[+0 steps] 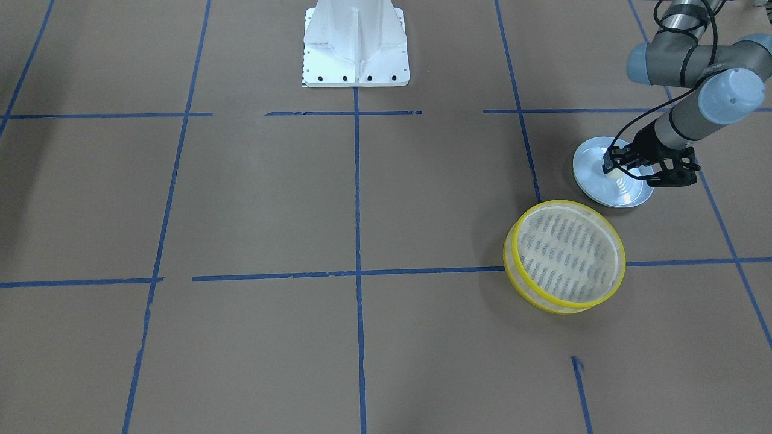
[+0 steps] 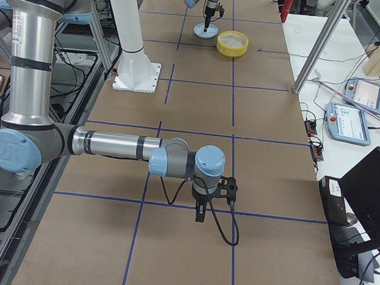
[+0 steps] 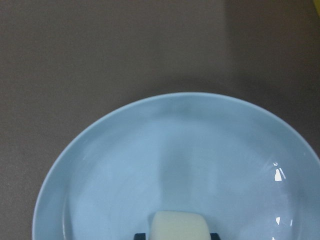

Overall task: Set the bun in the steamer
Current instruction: 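Close the left gripper on the white bun and lift it, then carry the bun with the left gripper over the bamboo steamer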

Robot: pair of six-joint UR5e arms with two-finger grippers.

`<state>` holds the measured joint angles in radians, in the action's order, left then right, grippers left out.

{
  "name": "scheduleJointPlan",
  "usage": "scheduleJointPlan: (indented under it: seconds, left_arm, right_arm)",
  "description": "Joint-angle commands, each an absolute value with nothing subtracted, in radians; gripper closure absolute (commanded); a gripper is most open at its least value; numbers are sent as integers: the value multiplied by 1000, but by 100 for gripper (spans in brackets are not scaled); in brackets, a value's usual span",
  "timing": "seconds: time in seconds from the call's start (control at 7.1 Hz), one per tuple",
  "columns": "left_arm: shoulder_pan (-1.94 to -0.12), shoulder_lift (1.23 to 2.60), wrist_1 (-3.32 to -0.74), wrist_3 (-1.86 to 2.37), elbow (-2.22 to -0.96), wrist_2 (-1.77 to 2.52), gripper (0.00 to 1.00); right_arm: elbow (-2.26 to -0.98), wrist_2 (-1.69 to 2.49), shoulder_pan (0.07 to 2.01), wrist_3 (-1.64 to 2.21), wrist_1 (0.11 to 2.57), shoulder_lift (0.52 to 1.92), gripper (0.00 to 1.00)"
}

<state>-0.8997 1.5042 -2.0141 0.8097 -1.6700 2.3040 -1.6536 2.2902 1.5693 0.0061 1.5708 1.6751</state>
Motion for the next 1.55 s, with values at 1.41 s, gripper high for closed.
scheduleJointPlan:
  seconds: [1.41]
  left_arm:
    - [-1057,1941,-1876,822,-1586,2301,55]
  right_arm:
    - [-1654,2290,1569,6,1571,1675,0]
